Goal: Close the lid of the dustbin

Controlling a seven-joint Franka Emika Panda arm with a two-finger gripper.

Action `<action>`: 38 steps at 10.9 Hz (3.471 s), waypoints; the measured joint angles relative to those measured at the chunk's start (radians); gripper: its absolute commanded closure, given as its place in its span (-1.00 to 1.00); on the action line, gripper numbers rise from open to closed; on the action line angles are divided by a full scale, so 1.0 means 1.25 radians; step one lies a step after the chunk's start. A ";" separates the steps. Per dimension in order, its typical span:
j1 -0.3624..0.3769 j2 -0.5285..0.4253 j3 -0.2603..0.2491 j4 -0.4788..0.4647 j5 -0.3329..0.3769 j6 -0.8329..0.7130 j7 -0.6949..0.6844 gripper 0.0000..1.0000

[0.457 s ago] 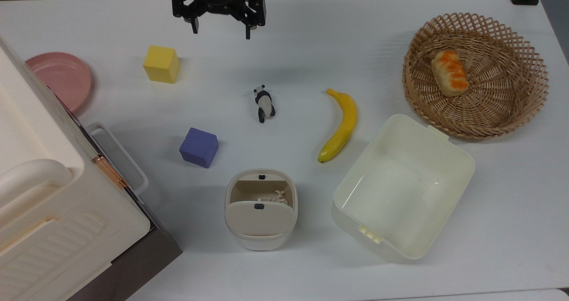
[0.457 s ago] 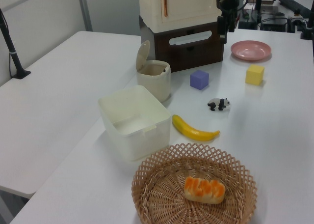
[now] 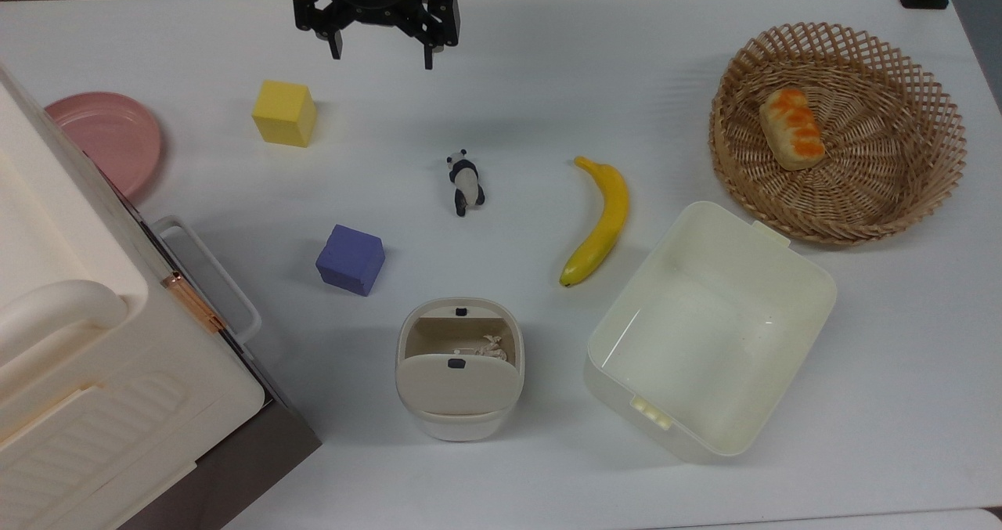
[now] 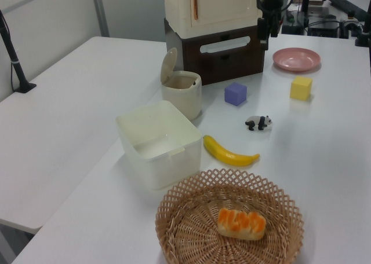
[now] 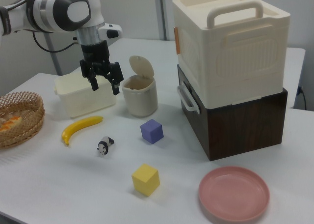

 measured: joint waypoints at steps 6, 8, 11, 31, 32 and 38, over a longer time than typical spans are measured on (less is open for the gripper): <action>0.000 0.007 0.011 -0.001 0.000 0.000 0.000 -1.00; 0.000 0.007 0.011 -0.001 0.000 0.000 0.000 -1.00; 0.000 0.007 0.011 -0.001 0.000 0.000 0.000 -1.00; 0.035 0.054 0.017 -0.003 -0.025 0.153 -0.002 0.47; 0.035 0.056 0.017 -0.002 -0.024 0.227 -0.006 0.61; 0.044 0.168 0.017 0.092 -0.023 0.594 0.078 0.78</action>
